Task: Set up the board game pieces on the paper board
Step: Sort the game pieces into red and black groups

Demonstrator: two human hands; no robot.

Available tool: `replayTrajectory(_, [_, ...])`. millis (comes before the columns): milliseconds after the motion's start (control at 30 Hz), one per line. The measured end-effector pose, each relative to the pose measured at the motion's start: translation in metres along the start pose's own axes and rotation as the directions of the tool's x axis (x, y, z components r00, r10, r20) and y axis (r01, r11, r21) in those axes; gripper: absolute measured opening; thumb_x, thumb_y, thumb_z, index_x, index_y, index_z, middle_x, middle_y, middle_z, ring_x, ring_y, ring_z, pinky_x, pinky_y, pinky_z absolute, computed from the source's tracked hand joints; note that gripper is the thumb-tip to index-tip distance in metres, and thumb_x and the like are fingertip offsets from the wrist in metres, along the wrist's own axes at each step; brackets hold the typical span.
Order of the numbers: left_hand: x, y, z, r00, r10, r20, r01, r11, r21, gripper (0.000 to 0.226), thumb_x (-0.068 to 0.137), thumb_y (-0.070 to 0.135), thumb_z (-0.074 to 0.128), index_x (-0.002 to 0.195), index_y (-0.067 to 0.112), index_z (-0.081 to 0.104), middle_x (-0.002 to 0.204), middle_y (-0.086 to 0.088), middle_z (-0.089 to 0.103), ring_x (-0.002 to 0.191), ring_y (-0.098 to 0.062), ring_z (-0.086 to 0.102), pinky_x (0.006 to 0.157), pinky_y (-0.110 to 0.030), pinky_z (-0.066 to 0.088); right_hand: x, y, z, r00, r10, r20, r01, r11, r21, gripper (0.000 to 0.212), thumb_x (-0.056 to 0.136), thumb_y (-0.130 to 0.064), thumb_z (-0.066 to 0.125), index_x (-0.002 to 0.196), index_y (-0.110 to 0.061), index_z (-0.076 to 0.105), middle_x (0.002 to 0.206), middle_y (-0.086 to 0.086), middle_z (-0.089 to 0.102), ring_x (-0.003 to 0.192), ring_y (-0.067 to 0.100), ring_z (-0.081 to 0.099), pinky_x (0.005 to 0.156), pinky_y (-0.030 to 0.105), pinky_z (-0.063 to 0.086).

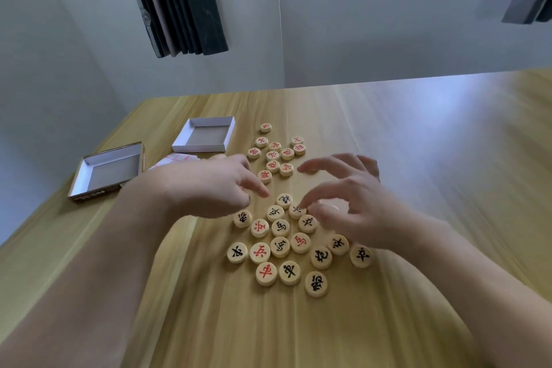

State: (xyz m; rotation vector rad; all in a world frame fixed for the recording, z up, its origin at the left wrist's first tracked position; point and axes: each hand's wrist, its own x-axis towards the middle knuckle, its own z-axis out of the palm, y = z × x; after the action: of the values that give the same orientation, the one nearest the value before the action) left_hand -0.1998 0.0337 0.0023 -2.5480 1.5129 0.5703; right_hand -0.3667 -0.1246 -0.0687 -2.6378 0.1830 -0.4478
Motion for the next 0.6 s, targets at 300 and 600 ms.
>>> replayTrajectory(300, [-0.004,0.006,0.007,0.994,-0.094,0.053,0.094,0.995,0.013,0.046,0.082,0.024,0.041,0.101,0.061,0.062,0.120,0.020,0.045,0.111,-0.008,0.045,0.103,-0.034,0.033,-0.008,-0.020,0.001,0.985,-0.090,0.147,0.111,0.983,-0.146,0.042,0.079,-0.052,0.032,0.096,-0.054,0.070,0.141,-0.033,0.037,0.133,-0.003,0.019,0.108,0.029,0.000])
replayTrajectory(600, [0.019,0.002,0.016,0.989,-0.126,-0.077,0.124,0.992,-0.033,0.059,0.090,0.017,0.030,0.137,0.051,0.042,0.138,0.007,0.033,0.127,-0.025,0.027,0.110,-0.039,0.022,0.003,-0.005,0.015,0.984,0.126,0.128,-0.094,0.969,-0.228,0.054,0.085,-0.049,0.023,0.135,-0.049,0.046,0.148,-0.021,0.026,0.138,0.002,0.011,0.109,0.032,-0.001])
